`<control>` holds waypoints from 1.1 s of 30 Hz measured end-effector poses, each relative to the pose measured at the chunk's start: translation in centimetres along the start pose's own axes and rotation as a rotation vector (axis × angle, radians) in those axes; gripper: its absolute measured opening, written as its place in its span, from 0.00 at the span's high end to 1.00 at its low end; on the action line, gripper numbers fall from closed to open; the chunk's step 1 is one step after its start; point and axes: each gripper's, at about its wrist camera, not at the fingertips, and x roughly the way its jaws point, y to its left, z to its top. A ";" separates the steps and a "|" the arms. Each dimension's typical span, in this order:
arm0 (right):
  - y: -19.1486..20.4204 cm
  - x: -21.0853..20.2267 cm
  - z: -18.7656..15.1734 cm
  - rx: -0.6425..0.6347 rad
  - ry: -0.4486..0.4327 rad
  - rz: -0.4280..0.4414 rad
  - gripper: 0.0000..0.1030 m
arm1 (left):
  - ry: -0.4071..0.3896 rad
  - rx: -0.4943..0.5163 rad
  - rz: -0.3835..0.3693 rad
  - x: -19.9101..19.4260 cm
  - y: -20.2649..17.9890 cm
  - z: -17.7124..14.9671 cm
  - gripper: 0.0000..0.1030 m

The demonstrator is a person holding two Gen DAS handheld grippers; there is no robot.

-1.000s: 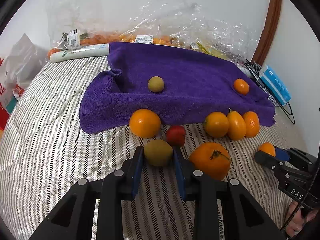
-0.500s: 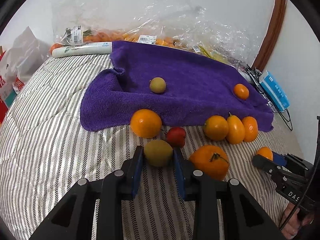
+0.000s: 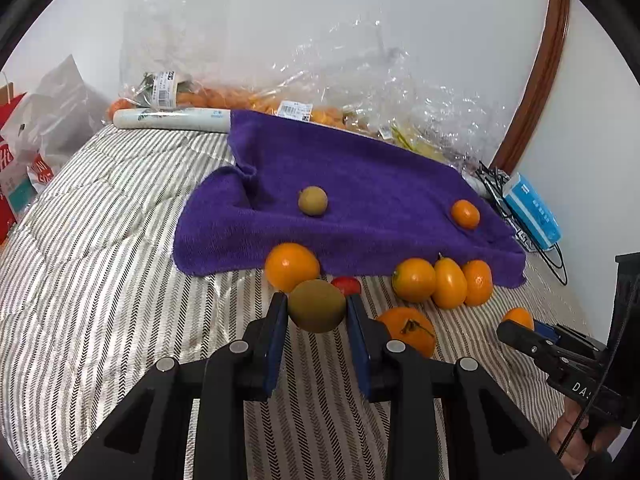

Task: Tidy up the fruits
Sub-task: 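Grasp the yellow-green fruit with the left tool while the right tool holds the mandarin, then lift and carry both held fruits over the purple towel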

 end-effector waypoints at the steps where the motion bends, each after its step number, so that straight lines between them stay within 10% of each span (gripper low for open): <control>1: 0.0 -0.1 0.0 0.003 -0.003 -0.003 0.67 | 0.000 -0.003 0.000 0.0 0.0 0.0 0.73; 33: -1.2 -2.6 11.4 -0.080 -0.253 -0.030 0.67 | -0.124 0.029 0.043 2.1 -1.9 9.6 0.73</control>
